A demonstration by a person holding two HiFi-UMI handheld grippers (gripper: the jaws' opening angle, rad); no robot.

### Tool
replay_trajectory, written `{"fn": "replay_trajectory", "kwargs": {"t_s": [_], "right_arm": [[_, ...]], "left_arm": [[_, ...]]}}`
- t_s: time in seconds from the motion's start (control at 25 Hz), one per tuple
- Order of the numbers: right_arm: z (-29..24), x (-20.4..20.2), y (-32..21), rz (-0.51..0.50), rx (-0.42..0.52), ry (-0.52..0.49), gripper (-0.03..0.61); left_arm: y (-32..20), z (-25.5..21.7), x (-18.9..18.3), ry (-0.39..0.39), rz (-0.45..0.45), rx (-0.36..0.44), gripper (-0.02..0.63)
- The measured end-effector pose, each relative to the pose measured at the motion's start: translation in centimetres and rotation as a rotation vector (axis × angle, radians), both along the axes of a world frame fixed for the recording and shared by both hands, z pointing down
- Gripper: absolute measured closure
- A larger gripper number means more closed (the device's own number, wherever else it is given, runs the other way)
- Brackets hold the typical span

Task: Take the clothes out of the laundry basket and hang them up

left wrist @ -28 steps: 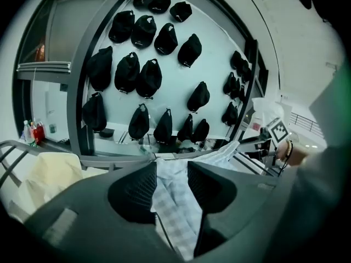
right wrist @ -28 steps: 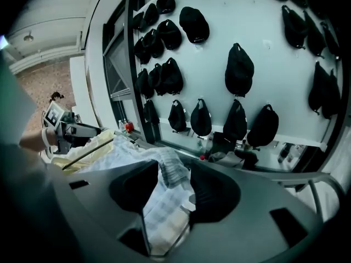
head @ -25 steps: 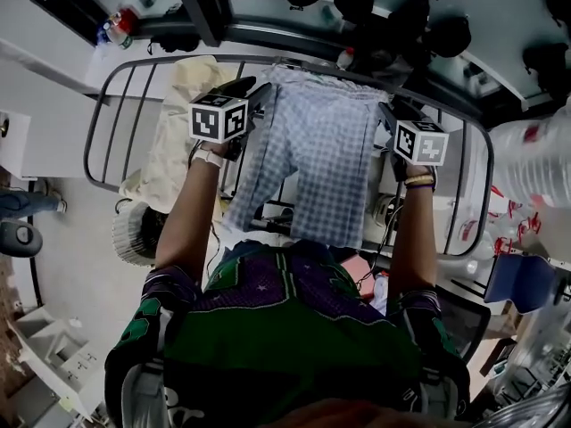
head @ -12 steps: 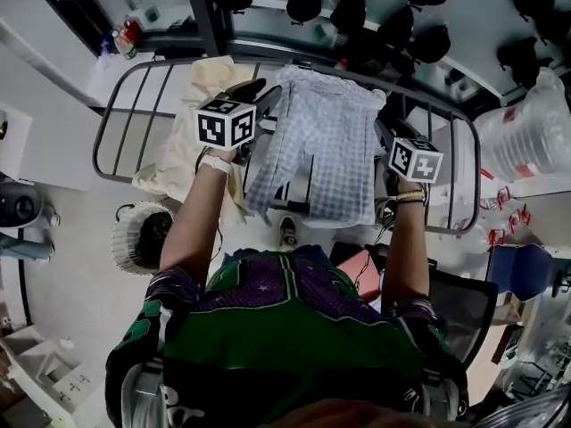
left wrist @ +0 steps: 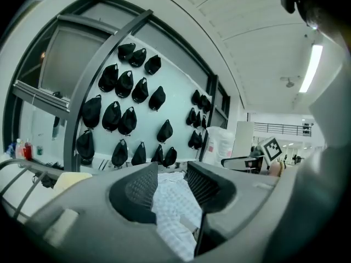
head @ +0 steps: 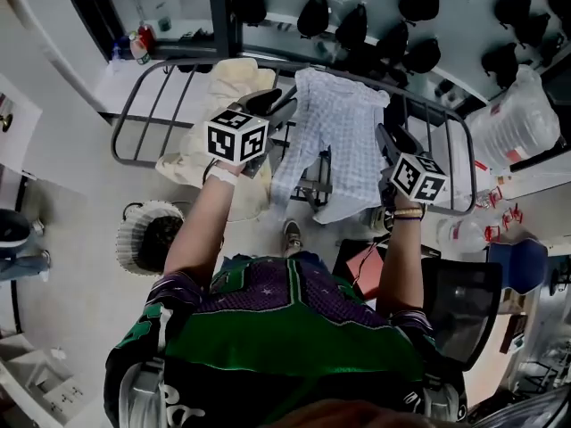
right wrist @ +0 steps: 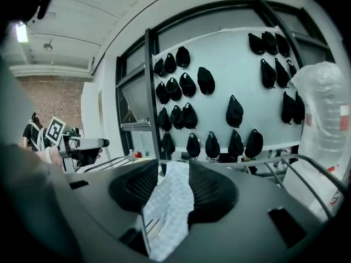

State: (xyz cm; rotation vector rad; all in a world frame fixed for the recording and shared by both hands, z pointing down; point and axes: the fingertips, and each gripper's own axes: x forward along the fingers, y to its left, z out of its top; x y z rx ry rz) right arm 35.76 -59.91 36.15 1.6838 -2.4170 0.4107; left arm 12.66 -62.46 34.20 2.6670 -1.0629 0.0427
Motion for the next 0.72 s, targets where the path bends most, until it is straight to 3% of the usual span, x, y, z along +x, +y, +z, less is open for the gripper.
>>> {"fn": "replay_trajectory", "kwargs": {"t_s": [0.2,0.4,0.52,0.72], "right_arm": [[-2.8,-4.1,5.3,-0.025,0.087,-0.018,0.41],[-4.8,-6.8,8.7,-0.059,0.145,-0.048,0.411],[-5.7,-8.6,10.2,-0.11,0.172,-0.033,0.413],[-6.3,-9.4,12.5,-0.145,0.197,-0.033,0.413]], "left_arm": [[5.1,-2.6,-3.3,0.04,-0.002,0.079,0.436],[9.4,-3.8,-7.0,0.037,-0.063,0.149,0.436],[12.3,-4.8,-9.0,0.073,-0.072,0.176,0.437],[16.7,-5.3,-11.4,0.064,-0.102,0.195,0.446]]}}
